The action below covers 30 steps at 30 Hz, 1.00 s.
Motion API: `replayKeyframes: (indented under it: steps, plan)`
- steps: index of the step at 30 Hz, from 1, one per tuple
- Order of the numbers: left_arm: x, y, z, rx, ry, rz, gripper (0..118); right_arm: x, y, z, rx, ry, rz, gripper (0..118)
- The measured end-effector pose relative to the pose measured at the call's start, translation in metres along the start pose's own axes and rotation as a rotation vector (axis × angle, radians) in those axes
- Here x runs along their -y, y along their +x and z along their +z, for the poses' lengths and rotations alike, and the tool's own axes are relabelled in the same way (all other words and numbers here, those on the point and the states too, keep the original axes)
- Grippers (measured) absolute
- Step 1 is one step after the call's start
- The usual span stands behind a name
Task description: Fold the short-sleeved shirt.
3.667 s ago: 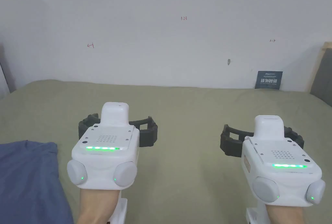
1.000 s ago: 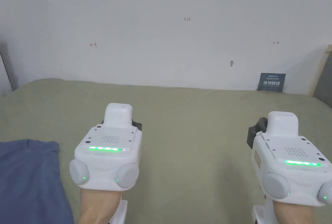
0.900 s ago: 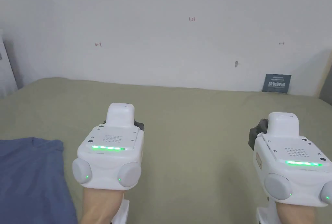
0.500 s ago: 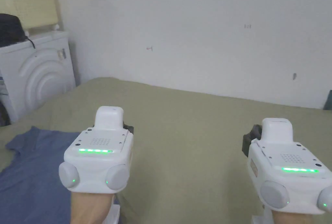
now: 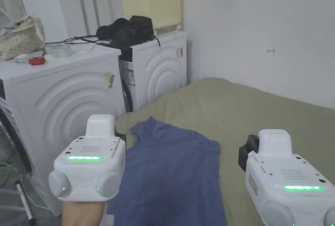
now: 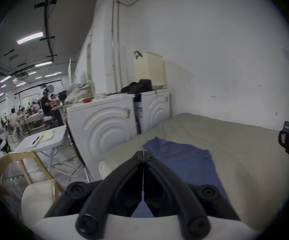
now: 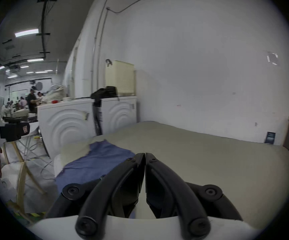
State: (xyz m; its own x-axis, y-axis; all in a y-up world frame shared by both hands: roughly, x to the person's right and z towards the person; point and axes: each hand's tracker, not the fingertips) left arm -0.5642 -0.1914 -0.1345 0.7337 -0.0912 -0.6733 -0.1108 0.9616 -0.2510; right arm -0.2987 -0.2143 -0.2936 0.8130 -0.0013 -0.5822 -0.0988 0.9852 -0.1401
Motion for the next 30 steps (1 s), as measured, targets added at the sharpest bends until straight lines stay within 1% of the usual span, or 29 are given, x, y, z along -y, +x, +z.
replayKeyframes:
  steps: [3,4,7,9,13,18,22,26,29,30]
  plan:
    - [0.003,-0.015,0.001,-0.026,-0.006,0.005,0,0.001,-0.017,-0.007,-0.043,-0.005,0.004,8]
    - [0.004,-0.018,0.0,-0.034,-0.008,0.002,0,0.002,-0.02,-0.008,-0.042,-0.006,0.007,8]
    - [0.005,-0.021,-0.004,-0.04,-0.018,0.0,1,0.004,-0.024,-0.013,-0.06,-0.014,0.011,8]
    - [0.007,-0.02,-0.014,-0.022,-0.036,0.007,1,0.005,-0.023,-0.016,-0.052,-0.026,0.015,8]
    - [0.01,-0.001,-0.039,0.037,-0.075,0.011,1,0.011,-0.013,-0.022,-0.042,-0.049,0.013,8]
    - [0.022,0.044,-0.095,0.139,-0.16,-0.024,1,0.031,0.001,-0.044,-0.022,-0.097,0.012,8]
    - [0.041,0.088,-0.165,0.236,-0.297,-0.036,1,0.053,0.011,-0.069,-0.013,-0.159,0.0,8]
    - [0.066,0.133,-0.23,0.329,-0.51,-0.028,1,0.076,0.02,-0.089,-0.007,-0.212,-0.019,8]
    - [0.083,0.158,-0.267,0.375,-0.661,-0.049,1,0.092,0.029,-0.094,-0.002,-0.248,-0.025,8]
    - [0.086,0.164,-0.274,0.396,-0.679,-0.055,1,0.097,0.032,-0.095,0.001,-0.259,-0.024,8]
